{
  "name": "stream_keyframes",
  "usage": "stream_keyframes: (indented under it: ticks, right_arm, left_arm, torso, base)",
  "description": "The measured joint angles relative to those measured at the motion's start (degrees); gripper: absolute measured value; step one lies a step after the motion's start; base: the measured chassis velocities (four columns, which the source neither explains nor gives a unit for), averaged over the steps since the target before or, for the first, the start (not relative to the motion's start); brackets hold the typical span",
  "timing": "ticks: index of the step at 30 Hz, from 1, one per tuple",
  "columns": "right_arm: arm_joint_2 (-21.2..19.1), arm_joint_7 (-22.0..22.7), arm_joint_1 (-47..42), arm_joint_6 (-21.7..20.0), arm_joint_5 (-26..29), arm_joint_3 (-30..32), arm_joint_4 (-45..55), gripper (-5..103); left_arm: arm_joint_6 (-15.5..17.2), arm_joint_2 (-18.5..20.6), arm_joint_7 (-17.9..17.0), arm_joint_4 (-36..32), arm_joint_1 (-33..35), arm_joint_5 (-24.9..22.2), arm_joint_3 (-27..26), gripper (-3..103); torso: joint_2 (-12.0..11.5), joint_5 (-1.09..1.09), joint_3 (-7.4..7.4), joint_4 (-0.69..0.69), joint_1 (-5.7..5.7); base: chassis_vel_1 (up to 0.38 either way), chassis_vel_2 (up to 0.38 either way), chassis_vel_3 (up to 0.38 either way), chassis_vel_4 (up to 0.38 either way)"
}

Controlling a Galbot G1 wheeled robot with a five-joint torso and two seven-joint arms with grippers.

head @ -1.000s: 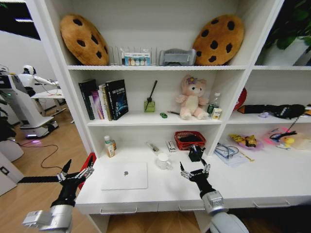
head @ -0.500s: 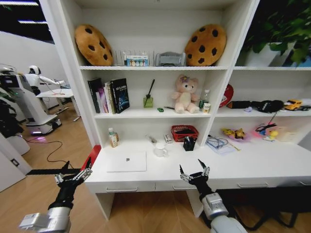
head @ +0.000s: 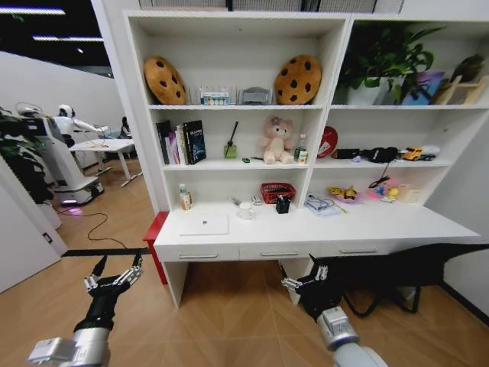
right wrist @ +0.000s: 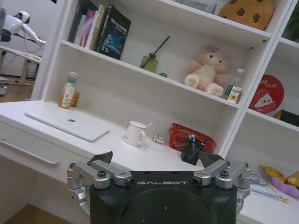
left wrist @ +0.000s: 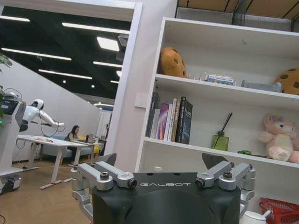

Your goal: Organize the objects on the table.

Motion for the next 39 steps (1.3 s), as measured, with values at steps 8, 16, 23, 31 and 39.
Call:
stream_keyframes:
  ticks: [8, 16, 23, 31, 39]
  right_arm:
    - [0.22, -0.96, 0.52, 3.07, 0.13, -0.13, -1.76, 100]
    - [0.09, -0.67, 0.85, 2.39, -0.25, -0.11, -1.93, 100]
    - [0.08, -0.61, 0.87, 2.33, -0.28, -0.11, -1.93, 100]
    - [0.08, -0.57, 0.88, 2.31, -0.28, -0.12, -1.95, 100]
    - [0.08, -0.54, 0.89, 2.30, -0.28, -0.11, -1.95, 100]
  left_arm:
    - [0.02, 0.14, 0.03, 0.43, -0.44, 0.19, 0.14, 100]
    - [0.58, 0.23, -0.05, 0.70, -1.13, 0.19, 0.09, 100]
    - [1.80, 0.40, -0.24, 0.76, -1.20, 0.05, -0.26, 100]
    - [0.53, -0.08, 0.03, 14.58, -1.34, 4.80, 1.23, 100]
    - [-10.70, -0.89, 1.43, 36.07, -2.03, 11.24, 2.70, 100]
  torso:
    - [0.03, -0.11, -0.03, 0.04, -0.04]
    - [-0.04, -0.11, 0.02, 0.02, 0.08]
    - [-0.01, -0.10, 0.00, 0.00, 0.01]
    - [0.00, -0.13, -0.01, 0.00, 0.01]
    - [0.00, -0.11, 0.00, 0.02, 0.01]
  base:
    - [0.241, -0.225, -0.242, 0.227]
    - [-0.029, 0.027, 0.033, -0.003]
    - [-0.017, 0.022, 0.046, -0.019]
    - [0.000, 0.000, 0.000, 0.000]
    - [0.000, 0.000, 0.000, 0.000]
